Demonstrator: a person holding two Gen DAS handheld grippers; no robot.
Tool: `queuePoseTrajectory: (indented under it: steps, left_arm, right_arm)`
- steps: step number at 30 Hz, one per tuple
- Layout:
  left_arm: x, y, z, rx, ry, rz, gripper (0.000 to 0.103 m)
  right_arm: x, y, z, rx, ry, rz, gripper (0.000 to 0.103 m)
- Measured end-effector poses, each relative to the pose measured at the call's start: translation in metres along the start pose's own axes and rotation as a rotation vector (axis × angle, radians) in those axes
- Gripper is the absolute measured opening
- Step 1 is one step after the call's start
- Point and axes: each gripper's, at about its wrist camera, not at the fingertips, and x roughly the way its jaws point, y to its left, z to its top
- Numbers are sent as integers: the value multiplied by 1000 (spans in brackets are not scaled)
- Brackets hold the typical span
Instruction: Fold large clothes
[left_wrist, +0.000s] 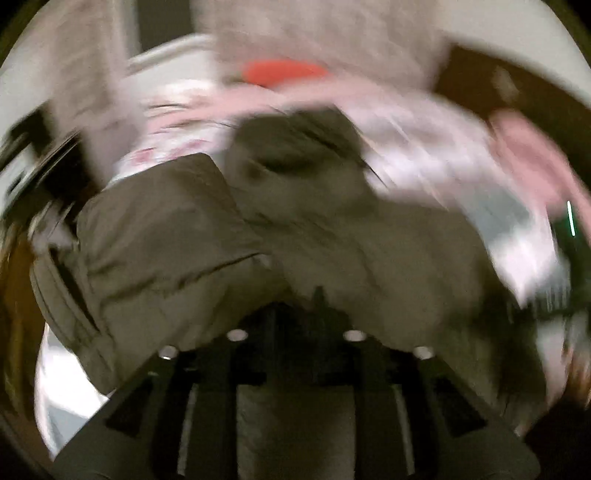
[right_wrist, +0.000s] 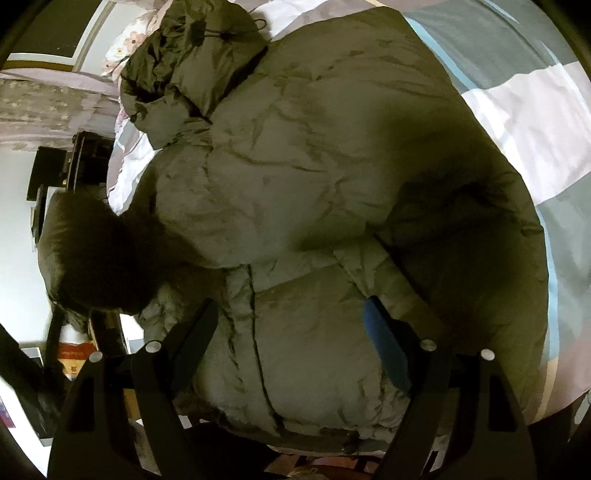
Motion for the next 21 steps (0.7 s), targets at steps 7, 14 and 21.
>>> queuePoseTrajectory:
  steps: [7, 14, 21]
  left_arm:
    - [5, -56, -36, 401, 54, 37, 48]
    - [-11, -19, -6, 209, -60, 87, 80]
    - [29, 165, -13, -596, 145, 131, 86]
  right_arm:
    - [-3, -14, 5, 58, -25, -9, 82]
    - [-4, -11, 4, 50, -30, -7, 82]
    - [-6, -12, 1, 54, -27, -2, 82]
